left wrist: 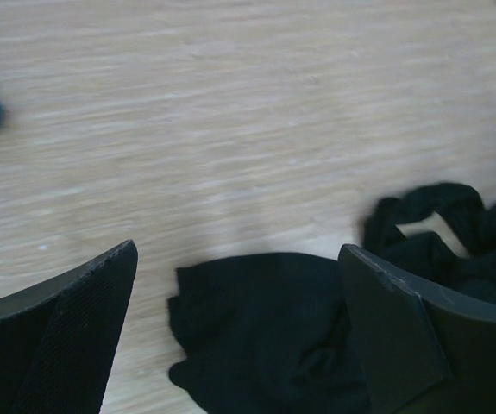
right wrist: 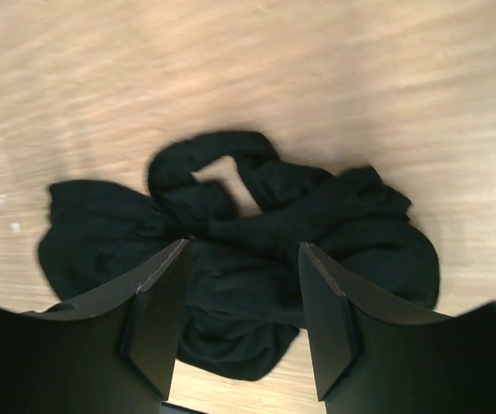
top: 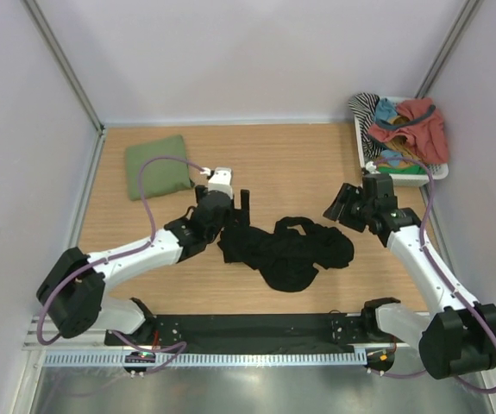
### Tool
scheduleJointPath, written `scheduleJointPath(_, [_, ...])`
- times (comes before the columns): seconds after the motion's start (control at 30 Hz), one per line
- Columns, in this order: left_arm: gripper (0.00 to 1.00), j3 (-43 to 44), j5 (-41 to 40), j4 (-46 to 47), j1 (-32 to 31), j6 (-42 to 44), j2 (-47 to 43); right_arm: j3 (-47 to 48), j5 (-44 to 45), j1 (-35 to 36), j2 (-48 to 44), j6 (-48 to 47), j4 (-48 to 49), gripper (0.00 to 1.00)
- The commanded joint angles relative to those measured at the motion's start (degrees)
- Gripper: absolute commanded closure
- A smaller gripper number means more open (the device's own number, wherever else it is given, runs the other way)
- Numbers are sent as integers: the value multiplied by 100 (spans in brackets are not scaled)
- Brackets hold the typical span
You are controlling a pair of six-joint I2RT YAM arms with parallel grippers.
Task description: Fold and stack the tank tops
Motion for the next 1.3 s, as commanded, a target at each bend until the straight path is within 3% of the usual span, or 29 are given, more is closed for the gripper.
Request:
scheduleJointPath(0.0, [0,520,1051,-304,-28,-74,295,-334,717,32,-4,128,47,42])
scheduleJointPath(0.33, [6,2102,3441,-1148,-72,-636,1867,-774,1581,32,-557,419,99,44])
scheduleJointPath(0.53, [18,2989,3514,-1876,-291,-733,2993,-756,1537,32,-680,445,99,45])
scheduleJointPath(0.8, [34,3815,2662,-2457,-362,-750,3688,-827,1458,32,-874,454,117,46])
scheduleJointPath(0.9, [46,4219,2416,-2729,-353,-777,4057,-879,1441,23,-909,463,143,46])
scheduleJointPath(1.0, [50,4554,2188,-2993,-353,-830,4373,-923,1423,32,-961,471,170,45])
scheduleJointPath(1.07, [60,4826,2099,-3124,-344,-856,4549,-941,1379,23,-962,471,196,46])
scheduleJointPath(1.1, [71,4923,2116,-3195,-344,-847,4594,-950,1388,32,-962,471,205,46])
scheduleJointPath(1.13, [100,5029,2143,-3213,-353,-769,4647,-958,1379,32,-953,463,213,46])
scheduleJointPath(1.27, [100,5880,1565,-4072,-344,-540,4665,-994,1309,32,-918,454,266,46])
